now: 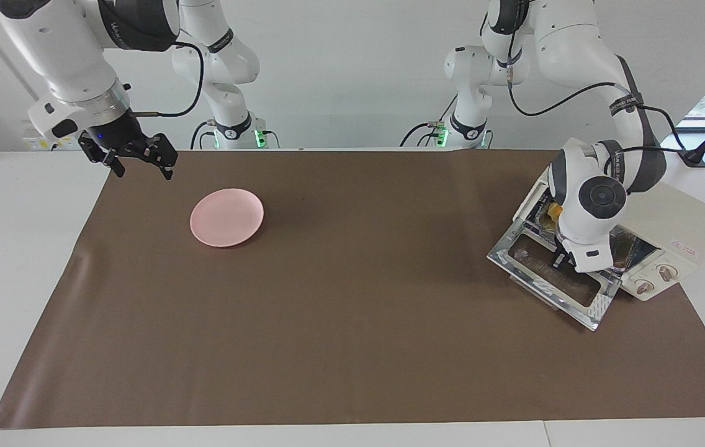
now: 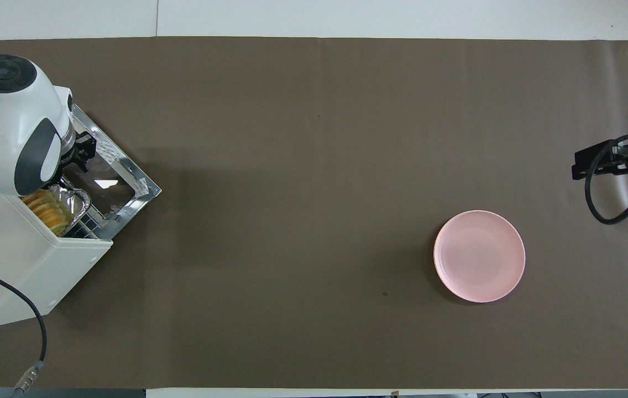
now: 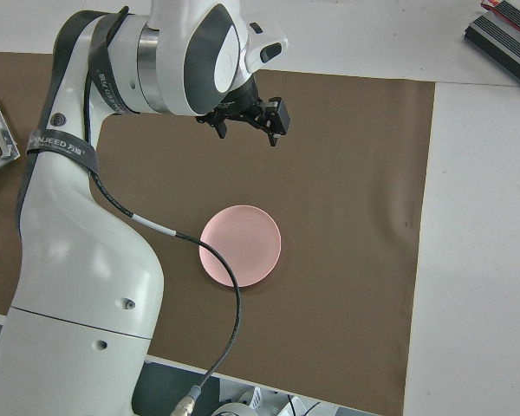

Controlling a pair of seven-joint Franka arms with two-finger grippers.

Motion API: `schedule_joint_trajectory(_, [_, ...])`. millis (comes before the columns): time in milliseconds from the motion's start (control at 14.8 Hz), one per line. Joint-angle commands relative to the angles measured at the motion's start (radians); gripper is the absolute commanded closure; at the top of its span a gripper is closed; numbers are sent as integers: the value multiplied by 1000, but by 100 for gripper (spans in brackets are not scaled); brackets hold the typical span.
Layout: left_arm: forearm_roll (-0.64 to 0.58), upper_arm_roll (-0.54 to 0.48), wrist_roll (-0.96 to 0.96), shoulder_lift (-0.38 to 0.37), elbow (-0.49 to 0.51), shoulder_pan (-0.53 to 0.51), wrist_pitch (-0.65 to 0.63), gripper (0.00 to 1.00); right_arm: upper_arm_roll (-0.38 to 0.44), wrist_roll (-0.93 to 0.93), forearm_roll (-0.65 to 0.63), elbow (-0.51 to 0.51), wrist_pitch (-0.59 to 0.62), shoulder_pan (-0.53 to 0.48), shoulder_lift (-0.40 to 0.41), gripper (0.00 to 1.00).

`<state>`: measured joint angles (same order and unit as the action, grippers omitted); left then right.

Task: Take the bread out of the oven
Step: 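Reach the left gripper into the oven and grasp the foil tray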

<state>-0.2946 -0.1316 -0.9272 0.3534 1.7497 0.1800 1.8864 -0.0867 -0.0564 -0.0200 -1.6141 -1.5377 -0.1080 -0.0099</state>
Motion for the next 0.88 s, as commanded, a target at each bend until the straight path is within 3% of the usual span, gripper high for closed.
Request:
schedule_joint_trajectory(0, [-28, -2, 1, -31, 39, 6, 14, 100, -5, 26, -8, -27, 8, -7, -27, 0])
schedule_joint_trajectory(203, [-28, -2, 39, -44, 28, 10, 8, 100, -5, 26, -8, -27, 25, -13, -27, 0])
schedule_joint_trajectory(475, [-17, 4, 50, -19, -84, 59, -27, 100, 10, 58, -8, -27, 47, -35, -28, 0])
schedule_joint_trajectory(610, [44, 6, 48, 7, -145, 111, -39, 100, 10, 59, -8, -27, 34, -39, -28, 0])
schedule_joint_trajectory(814, [77, 6, 47, 15, -159, 215, -41, 100, 10, 59, -8, -26, 37, -39, -27, 0])
